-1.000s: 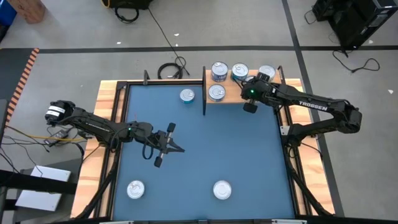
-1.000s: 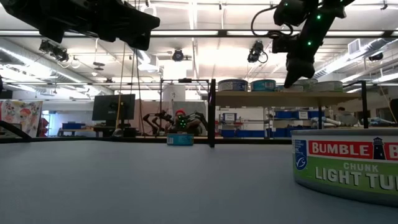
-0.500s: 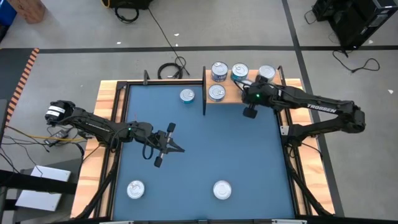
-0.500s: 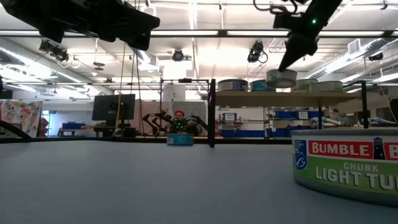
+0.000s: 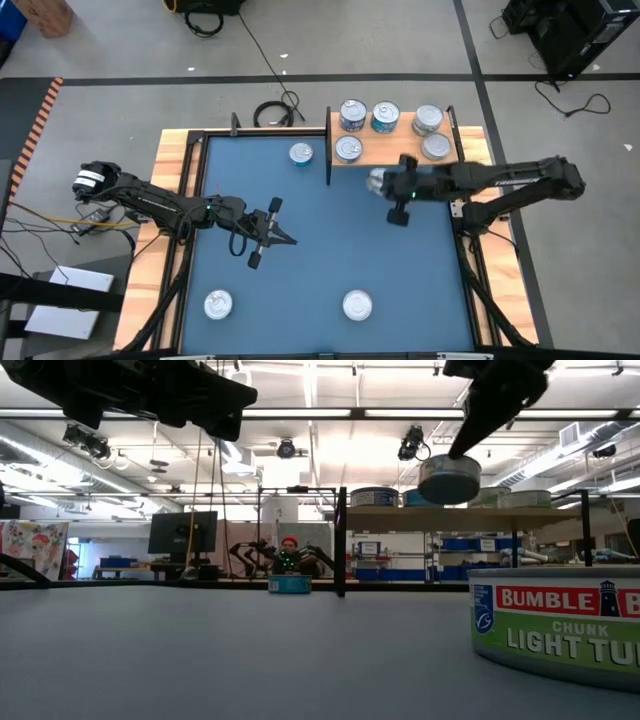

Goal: Stack canned seafood by type on shelf
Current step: Remove the front light blue tuna can from the shelf

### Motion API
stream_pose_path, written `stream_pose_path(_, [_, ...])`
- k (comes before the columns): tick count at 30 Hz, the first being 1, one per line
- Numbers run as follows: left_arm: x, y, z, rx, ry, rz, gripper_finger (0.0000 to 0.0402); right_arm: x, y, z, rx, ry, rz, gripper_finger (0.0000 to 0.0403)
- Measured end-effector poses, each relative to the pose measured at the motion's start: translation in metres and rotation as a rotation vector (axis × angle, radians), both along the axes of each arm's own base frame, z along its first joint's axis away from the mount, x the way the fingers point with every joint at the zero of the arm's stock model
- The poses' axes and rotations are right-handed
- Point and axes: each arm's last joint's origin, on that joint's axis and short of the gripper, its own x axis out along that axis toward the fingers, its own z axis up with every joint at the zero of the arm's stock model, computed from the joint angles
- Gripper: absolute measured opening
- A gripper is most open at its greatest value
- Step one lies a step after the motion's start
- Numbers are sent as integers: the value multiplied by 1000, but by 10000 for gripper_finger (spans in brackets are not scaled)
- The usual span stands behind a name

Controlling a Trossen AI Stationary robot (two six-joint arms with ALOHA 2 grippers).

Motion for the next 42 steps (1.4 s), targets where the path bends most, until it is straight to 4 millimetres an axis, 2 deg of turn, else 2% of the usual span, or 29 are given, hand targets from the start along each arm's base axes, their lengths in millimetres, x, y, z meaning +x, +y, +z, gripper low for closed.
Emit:
stream_pose_path(10, [0,0,0,-4,0,0,2,29,53,-67,88,72,55,0])
stream_pose_path(20, [0,0,0,-5,1,0,2,54,74,-115,4,170,92,0])
stream_pose_path(23, [0,0,0,-5,1,0,2,56,76,-121,-15,188,100,0])
stream_pose_path(29, [0,0,0,-5,1,0,2,57,77,-120,8,173,97,0])
stream_pose_path(34, [0,0,0,-5,-1,2,2,58,80,-122,87,178,125,3])
stream_pose_path(42, [-1,-3,0,-4,1,-7,2,59,79,-126,26,203,139,76])
